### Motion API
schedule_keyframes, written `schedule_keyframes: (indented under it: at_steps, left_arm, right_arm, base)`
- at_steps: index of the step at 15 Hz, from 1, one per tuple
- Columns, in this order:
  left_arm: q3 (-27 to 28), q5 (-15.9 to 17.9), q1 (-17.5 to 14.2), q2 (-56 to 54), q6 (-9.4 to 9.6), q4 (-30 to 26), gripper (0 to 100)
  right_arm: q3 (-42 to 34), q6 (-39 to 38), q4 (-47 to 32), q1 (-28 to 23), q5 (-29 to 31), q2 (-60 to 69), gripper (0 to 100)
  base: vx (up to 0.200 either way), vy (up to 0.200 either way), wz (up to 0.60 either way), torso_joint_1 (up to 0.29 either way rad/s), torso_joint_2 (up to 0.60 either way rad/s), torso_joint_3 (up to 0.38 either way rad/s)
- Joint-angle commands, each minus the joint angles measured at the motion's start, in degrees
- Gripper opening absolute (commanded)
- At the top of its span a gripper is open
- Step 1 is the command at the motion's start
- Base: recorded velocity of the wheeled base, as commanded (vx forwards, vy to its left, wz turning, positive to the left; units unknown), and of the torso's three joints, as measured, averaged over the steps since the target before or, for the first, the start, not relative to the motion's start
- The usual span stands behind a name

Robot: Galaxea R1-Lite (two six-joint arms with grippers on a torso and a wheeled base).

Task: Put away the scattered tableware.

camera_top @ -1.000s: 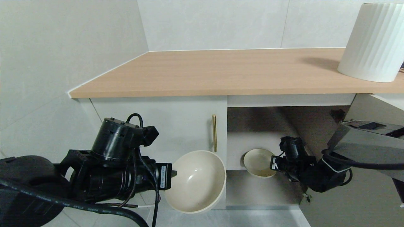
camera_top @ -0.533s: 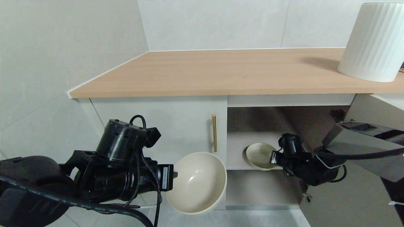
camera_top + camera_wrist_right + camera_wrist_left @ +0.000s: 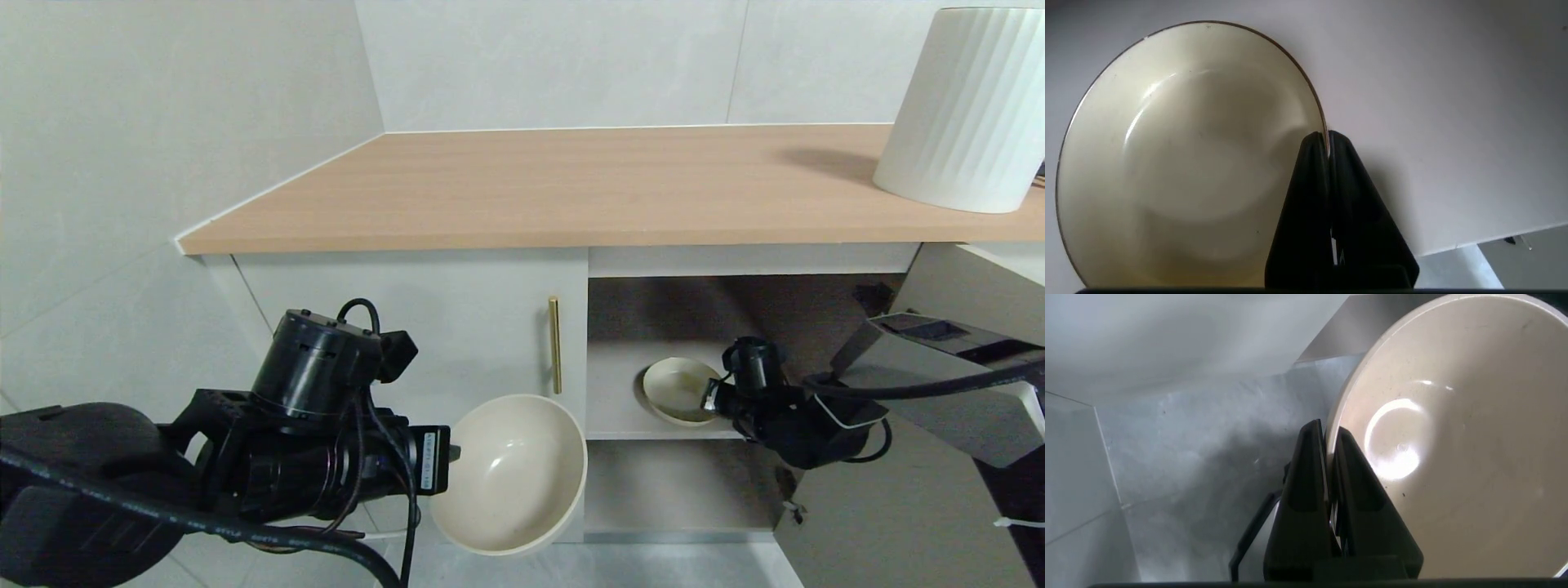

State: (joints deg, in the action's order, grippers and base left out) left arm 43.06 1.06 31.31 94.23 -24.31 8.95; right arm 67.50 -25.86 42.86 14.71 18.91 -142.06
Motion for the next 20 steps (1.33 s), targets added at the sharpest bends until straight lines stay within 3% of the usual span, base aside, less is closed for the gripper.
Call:
schedule_keyframes:
  at_steps: [1, 8, 9, 13, 16, 19, 20]
  left_arm:
    - [0.0, 0.0, 0.0, 0.2, -0.04, 0.0, 0]
    - [0.2, 0.0, 0.0, 0.2, -0.04, 0.0, 0]
    - [0.4, 0.0, 0.0, 0.2, 0.05, 0.0, 0]
    - [1.4, -0.1, 0.0, 1.2, 0.05, 0.0, 0]
    - [3.1, -1.7, 0.1, 3.3, 0.05, 0.0, 0]
    - [5.6, -5.6, 4.8, 6.1, 0.49, -0.4, 0]
    - [6.2, -8.6, 7.1, 7.5, 0.93, -0.5, 0]
  right_arm:
    - [0.3, 0.0, 0.0, -0.2, 0.0, -0.2, 0]
    - [0.7, -0.5, 0.0, -1.2, 0.1, 0.0, 0]
    - [0.5, -0.6, 0.0, -1.1, 0.1, 0.2, 100]
    - [-0.3, -3.8, 0.1, -1.2, 0.3, 2.8, 100]
    - [-4.9, -4.0, 0.0, -1.2, -0.2, 8.0, 100]
    - [-14.4, 1.3, 0.0, 0.3, -1.9, 16.5, 100]
    - [-17.3, 3.3, -0.1, 1.9, -3.2, 19.9, 100]
  base:
    - [0.0, 0.0, 0.0, 0.0, 0.0, 0.0]
    - [0.0, 0.0, 0.0, 0.0, 0.0, 0.0]
    - [0.0, 0.0, 0.0, 0.0, 0.0, 0.0]
    - [0.0, 0.0, 0.0, 0.0, 0.0, 0.0]
    - [0.0, 0.0, 0.0, 0.0, 0.0, 0.0]
    - [0.0, 0.0, 0.0, 0.0, 0.0, 0.0]
    - [0.0, 0.0, 0.0, 0.0, 0.0, 0.0]
